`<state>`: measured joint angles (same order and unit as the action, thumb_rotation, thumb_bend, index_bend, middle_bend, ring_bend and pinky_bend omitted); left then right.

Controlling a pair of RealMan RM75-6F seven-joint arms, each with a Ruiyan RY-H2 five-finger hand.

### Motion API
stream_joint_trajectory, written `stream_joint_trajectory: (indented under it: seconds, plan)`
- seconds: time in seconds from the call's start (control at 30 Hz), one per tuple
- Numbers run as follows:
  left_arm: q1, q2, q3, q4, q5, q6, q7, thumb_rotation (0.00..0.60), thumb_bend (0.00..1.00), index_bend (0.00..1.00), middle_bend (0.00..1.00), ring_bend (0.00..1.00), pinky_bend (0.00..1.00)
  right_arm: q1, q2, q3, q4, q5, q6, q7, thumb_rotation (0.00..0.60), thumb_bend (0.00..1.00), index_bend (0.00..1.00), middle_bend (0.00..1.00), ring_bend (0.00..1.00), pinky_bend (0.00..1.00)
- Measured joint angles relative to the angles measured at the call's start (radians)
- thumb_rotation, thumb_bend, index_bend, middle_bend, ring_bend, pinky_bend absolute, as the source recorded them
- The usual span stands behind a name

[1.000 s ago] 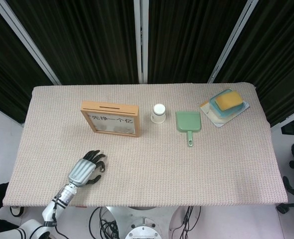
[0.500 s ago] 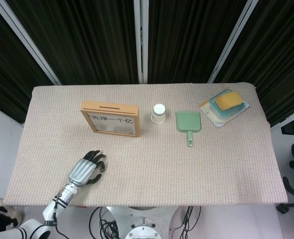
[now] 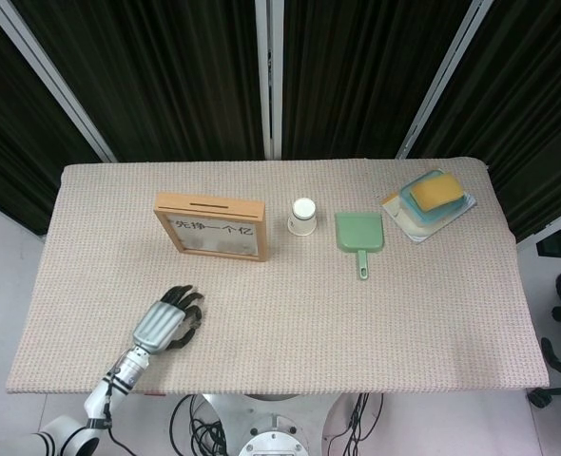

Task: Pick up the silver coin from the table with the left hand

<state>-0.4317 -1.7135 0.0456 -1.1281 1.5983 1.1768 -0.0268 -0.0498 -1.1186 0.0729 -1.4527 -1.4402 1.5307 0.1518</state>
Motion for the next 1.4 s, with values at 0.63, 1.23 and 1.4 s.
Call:
stream_joint_trajectory:
  seconds: [0.63,1.23,1.4]
  plan:
    - [-0.012,-0.047,-0.008,0.062,0.011,0.036,-0.041,0.600,0.32,0.48,0.20,0.07,0.13,-0.030,-0.010,-0.003,0.035,0.014,0.017,0.043,0.600,0.31,0.00,0.00,0.00,0.00]
    - [-0.010,-0.049,-0.015,0.067,-0.003,0.044,-0.047,0.600,0.41,0.54,0.22,0.07,0.13,-0.026,-0.007,-0.003,0.030,0.013,0.002,0.036,0.600,0.31,0.00,0.00,0.00,0.00]
    - [-0.011,-0.048,-0.014,0.065,-0.003,0.043,-0.050,0.600,0.42,0.56,0.22,0.07,0.13,-0.025,-0.008,-0.002,0.031,0.014,-0.002,0.035,0.600,0.31,0.00,0.00,0.00,0.00]
